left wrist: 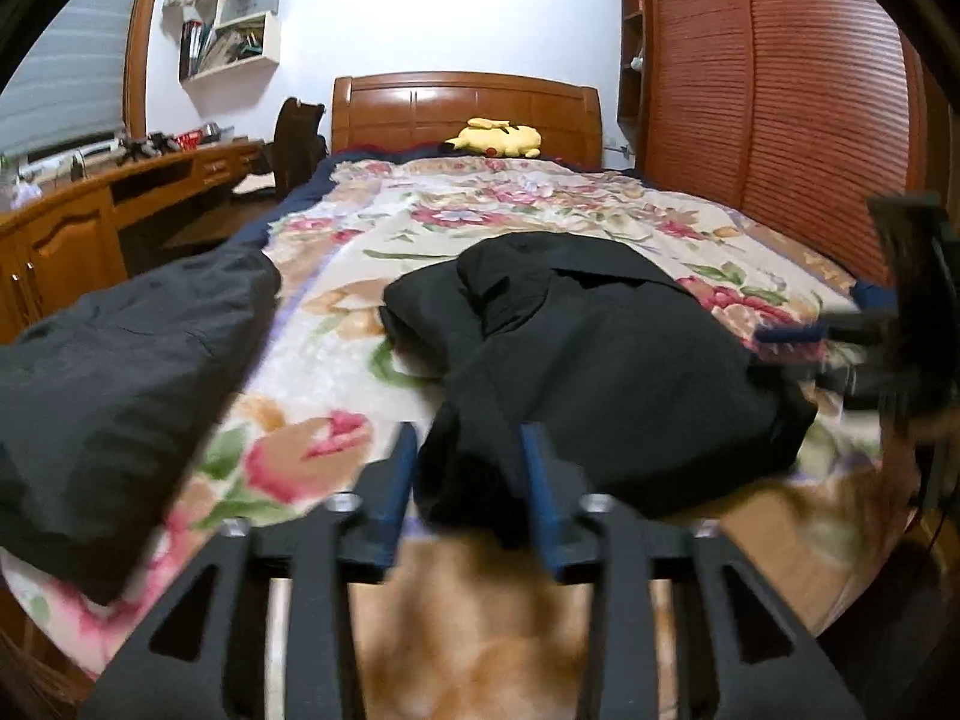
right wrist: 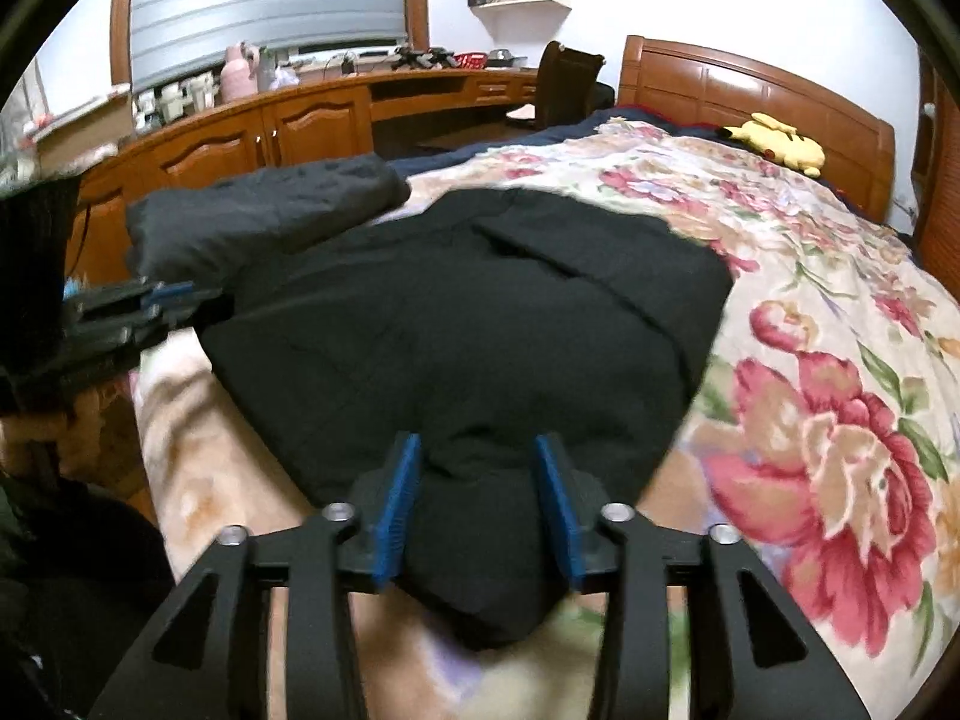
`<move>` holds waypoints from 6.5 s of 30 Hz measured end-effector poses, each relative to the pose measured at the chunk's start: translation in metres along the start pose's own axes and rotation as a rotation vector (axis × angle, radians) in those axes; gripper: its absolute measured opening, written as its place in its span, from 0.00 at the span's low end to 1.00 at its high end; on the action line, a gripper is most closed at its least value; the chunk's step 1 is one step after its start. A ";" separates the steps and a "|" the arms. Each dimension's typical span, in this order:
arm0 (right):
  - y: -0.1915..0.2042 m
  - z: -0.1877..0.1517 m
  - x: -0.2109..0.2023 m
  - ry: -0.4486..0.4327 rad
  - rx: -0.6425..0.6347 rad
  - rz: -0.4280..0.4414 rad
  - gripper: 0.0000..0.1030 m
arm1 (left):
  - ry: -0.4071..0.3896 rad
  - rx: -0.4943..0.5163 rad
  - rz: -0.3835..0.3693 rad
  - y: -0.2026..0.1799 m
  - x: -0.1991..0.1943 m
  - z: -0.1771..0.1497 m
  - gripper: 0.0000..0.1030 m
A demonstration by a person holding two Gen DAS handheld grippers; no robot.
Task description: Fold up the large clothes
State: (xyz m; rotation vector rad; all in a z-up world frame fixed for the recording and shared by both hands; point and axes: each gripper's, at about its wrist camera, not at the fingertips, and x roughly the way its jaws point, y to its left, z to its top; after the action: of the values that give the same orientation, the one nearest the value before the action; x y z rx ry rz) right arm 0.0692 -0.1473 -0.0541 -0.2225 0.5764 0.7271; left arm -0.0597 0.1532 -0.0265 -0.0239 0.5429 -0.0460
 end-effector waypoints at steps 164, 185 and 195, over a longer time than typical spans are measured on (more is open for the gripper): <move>0.122 0.242 0.272 -0.044 -0.220 0.018 0.33 | 0.008 -0.194 0.461 0.296 -0.100 0.011 0.03; 0.129 0.189 0.216 -0.103 -0.242 0.256 0.57 | -0.128 -0.117 0.458 0.239 -0.109 0.087 0.73; 0.097 0.185 0.226 -0.106 -0.214 0.206 0.57 | 0.070 -0.001 0.557 0.239 -0.048 0.058 0.73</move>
State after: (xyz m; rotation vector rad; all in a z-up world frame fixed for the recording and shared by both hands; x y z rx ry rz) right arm 0.2161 0.1222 -0.0300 -0.3240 0.4237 0.9955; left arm -0.0616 0.3951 0.0395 0.1283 0.6041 0.4978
